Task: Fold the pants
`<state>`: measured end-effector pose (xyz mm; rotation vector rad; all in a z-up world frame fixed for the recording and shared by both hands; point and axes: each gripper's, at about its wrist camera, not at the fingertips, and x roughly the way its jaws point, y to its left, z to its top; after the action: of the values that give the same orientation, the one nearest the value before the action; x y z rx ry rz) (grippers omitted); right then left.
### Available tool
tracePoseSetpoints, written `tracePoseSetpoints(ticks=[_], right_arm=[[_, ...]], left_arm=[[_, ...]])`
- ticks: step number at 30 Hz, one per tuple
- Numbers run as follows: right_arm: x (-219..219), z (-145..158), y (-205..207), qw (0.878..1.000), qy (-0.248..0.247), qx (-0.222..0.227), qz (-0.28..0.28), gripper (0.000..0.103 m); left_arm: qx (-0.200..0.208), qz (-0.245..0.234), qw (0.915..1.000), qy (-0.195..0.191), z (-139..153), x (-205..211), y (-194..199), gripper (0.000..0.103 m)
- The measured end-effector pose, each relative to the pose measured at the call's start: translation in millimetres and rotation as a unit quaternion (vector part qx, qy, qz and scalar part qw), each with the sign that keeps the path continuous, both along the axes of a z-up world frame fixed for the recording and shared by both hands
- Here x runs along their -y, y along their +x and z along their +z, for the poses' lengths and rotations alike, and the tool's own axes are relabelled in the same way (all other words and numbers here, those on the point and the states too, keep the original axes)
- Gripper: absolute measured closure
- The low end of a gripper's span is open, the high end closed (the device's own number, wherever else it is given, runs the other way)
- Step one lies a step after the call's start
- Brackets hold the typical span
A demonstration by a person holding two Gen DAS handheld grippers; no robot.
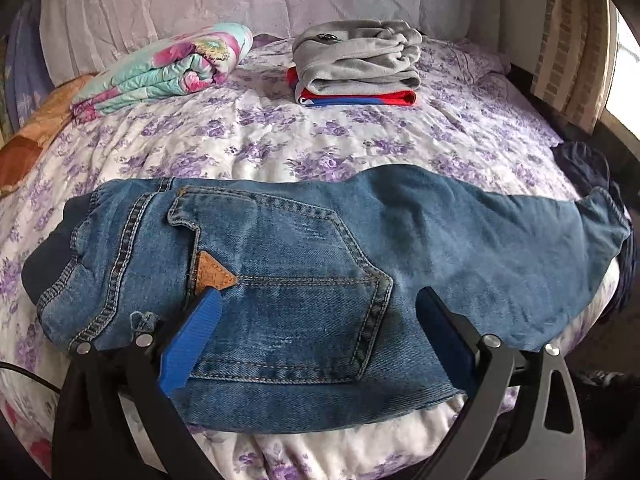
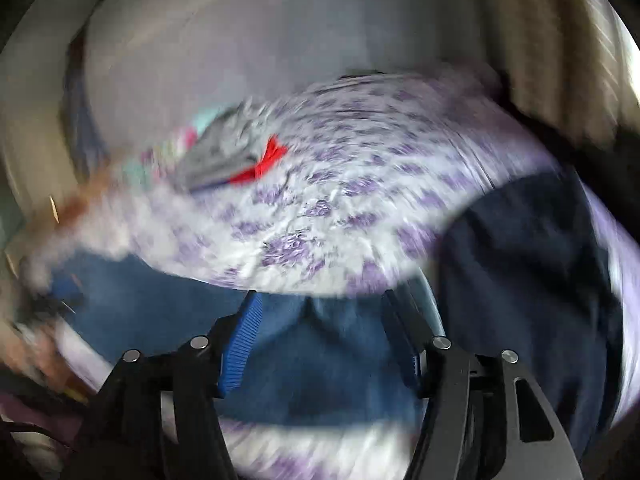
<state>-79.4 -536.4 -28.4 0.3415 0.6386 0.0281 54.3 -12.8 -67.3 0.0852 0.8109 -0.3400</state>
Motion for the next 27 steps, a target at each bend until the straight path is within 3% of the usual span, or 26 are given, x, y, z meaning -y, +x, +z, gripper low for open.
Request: tracePoseSetpoints(ticks=[1, 4, 7, 9, 11, 13, 15, 17, 20, 22, 24, 26, 27], right_arm=[[13, -13, -18, 0.997, 0.07, -0.007, -0.024, 0.041], [29, -56, -39, 0.979, 0.193, -0.015, -0.066, 0.041], [34, -87, -32, 0.963, 0.258, 0.016, -0.079, 0.039], [33, -104, -17, 0.959, 0.265, 0.025, -0.094, 0.041], [27, -102, -14, 0.965, 0.231, 0.054, -0.111, 0.053], [23, -101, -9, 0.965, 0.231, 0.068, -0.103, 0.084], [10, -88, -8, 0.974, 0.19, 0.076, -0.1, 0.088], [-26, -51, -9, 0.987, 0.109, 0.101, -0.061, 0.089], [-120, 9, -4, 0.988, -0.06, 0.138, 0.033, 0.089], [-194, 21, 11, 0.972, -0.16, 0.138, 0.101, 0.089], [-259, 3, 32, 0.951, -0.238, 0.101, 0.169, 0.088], [-319, -59, 60, 0.918, -0.309, 0.0, 0.248, 0.077], [-332, -77, 60, 0.905, -0.342, -0.012, 0.252, 0.073]], left_arm=[[-0.001, 0.0, 1.0, 0.0, 0, 0, 0, 0.008], [-0.002, 0.0, 1.0, 0.003, -1, 3, 0, 0.005], [-0.003, 0.0, 1.0, 0.009, -2, 7, 1, 0.005], [-0.006, 0.001, 1.0, 0.007, -2, 7, 1, 0.005], [-0.009, -0.001, 1.0, -0.003, 0, 4, 0, 0.005], [-0.009, 0.0, 0.9998, -0.016, 1, -1, -2, 0.005], [-0.006, -0.001, 0.9997, -0.024, 2, -4, -5, 0.005], [-0.005, -0.002, 0.9996, -0.028, 2, -7, -7, 0.005], [-0.004, -0.001, 0.9993, -0.038, 4, -12, -9, 0.005], [-0.004, 0.004, 0.9987, -0.05, 5, -17, -9, 0.005], [-0.005, 0.012, 0.9982, -0.059, 7, -22, -10, 0.005], [-0.004, 0.023, 0.9977, -0.064, 8, -29, -12, 0.005], [-0.005, 0.027, 0.9974, -0.067, 9, -34, -14, 0.005]])
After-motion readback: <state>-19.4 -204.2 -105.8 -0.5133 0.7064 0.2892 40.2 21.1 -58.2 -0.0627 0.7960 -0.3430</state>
